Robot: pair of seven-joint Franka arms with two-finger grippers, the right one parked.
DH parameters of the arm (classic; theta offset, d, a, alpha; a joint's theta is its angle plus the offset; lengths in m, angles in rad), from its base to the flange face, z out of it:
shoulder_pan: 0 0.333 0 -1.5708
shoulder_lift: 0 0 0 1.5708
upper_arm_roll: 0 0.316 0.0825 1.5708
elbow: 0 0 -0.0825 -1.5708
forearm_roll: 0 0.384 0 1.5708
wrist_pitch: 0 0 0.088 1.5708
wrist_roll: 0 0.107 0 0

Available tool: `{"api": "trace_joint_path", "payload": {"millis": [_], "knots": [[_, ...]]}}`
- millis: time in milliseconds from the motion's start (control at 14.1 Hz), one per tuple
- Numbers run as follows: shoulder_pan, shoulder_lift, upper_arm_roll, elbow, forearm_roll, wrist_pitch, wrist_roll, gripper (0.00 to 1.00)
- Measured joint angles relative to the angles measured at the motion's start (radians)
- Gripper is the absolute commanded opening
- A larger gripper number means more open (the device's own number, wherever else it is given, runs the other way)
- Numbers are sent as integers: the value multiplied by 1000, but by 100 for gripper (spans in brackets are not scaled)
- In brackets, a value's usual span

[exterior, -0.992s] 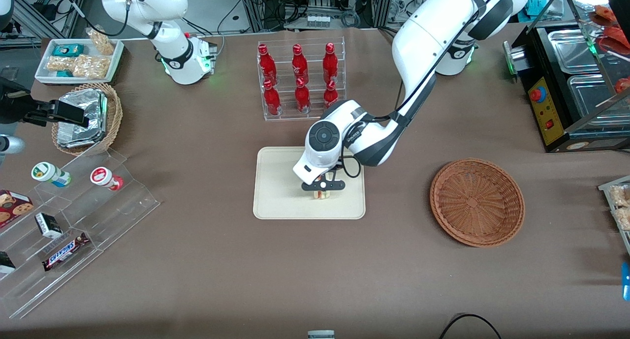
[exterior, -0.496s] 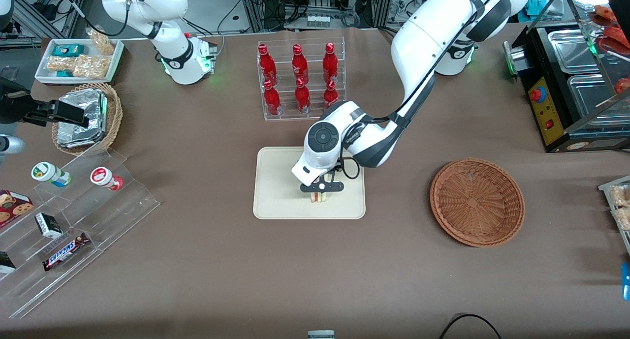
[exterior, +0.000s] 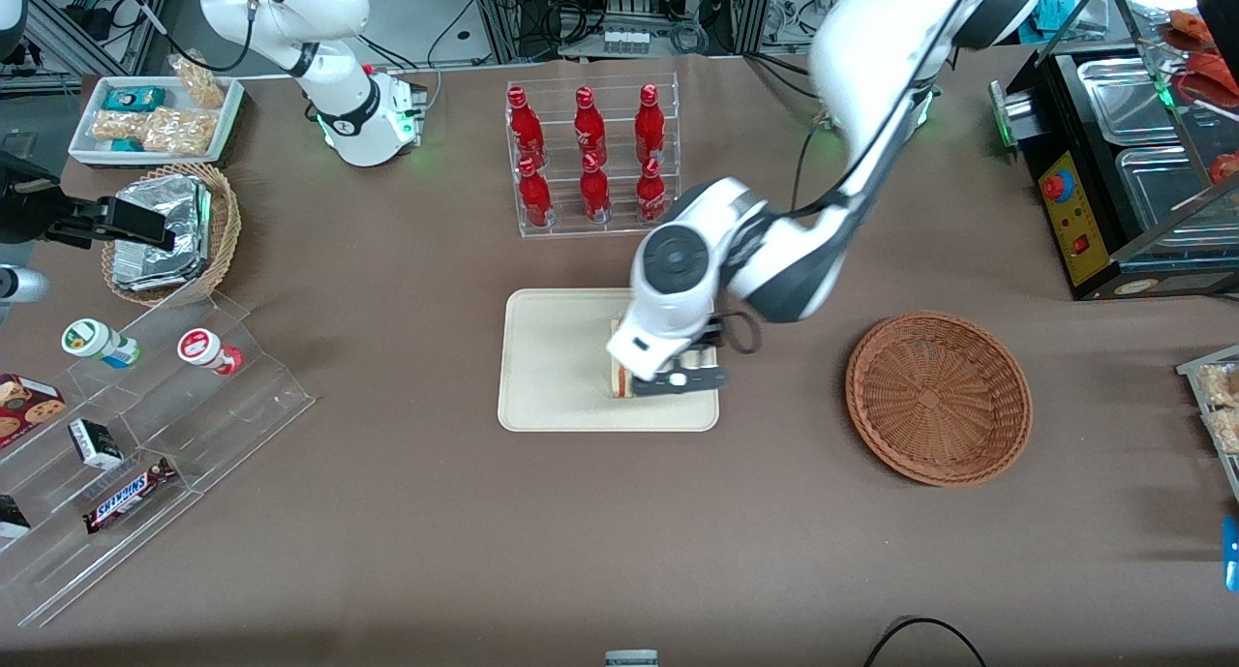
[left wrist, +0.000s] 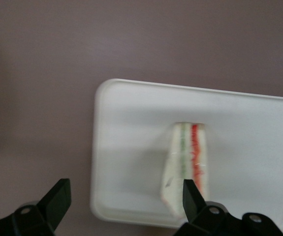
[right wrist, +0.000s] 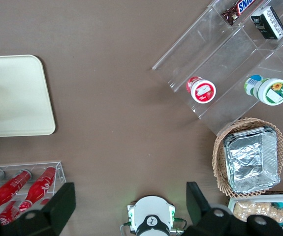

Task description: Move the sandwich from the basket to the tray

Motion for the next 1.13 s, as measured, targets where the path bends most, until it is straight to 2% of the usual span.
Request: {"api": "trace_joint_path", "payload": {"millis": [354,709,850,1134], "knots": [[254,-229,10,-5,-24,-347,242,100],[474,-361,15,-10,-25,-508,466,100],[529,-379,15,-14,-26,-525,519,100],[540,-393,6,-8,-30,-526,522,100]]}}
